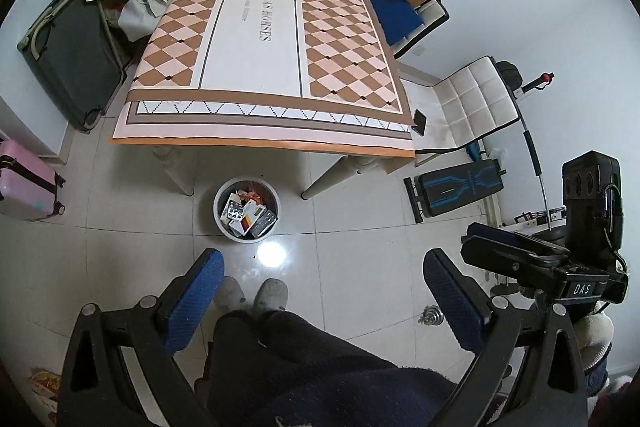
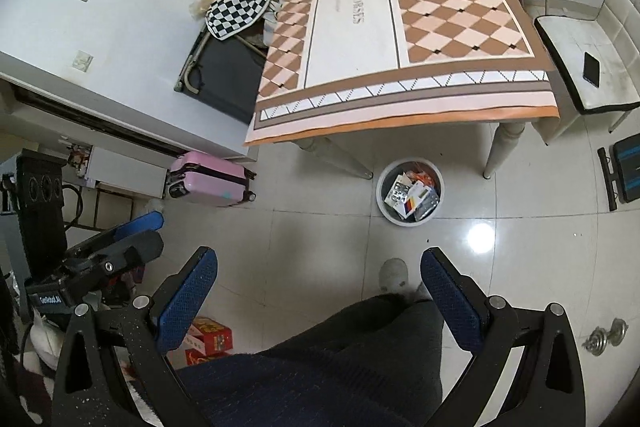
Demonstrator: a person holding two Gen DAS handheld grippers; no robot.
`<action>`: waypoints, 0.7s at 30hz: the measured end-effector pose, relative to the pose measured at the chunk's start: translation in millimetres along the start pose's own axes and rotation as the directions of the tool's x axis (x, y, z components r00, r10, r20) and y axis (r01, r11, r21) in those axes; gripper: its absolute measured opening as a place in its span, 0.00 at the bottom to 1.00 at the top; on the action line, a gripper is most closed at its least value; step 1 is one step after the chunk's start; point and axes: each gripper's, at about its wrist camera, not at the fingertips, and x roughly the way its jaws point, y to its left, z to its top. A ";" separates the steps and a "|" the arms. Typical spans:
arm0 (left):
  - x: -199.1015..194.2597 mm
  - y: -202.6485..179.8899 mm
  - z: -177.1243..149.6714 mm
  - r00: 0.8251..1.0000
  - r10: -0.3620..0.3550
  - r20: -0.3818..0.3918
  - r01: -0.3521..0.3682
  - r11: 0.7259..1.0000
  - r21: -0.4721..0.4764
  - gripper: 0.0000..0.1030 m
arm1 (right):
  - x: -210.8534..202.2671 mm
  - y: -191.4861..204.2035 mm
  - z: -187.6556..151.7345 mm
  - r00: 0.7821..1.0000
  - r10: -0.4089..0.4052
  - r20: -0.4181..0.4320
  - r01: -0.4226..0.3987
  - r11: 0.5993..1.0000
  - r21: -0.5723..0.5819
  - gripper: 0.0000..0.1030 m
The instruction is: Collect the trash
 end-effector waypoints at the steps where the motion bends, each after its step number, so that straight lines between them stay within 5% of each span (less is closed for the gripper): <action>1: -0.9 -0.4 0.3 1.000 -0.003 0.001 0.003 1.000 0.000 0.99 | -1.4 2.0 -0.1 1.000 0.005 0.000 -0.005 1.000 0.000 1.00; 21: -12.7 -4.4 -3.5 0.999 -0.032 0.016 0.032 0.999 0.019 1.00 | -11.4 7.4 -4.6 1.000 0.013 -0.025 -0.013 1.000 -0.012 1.00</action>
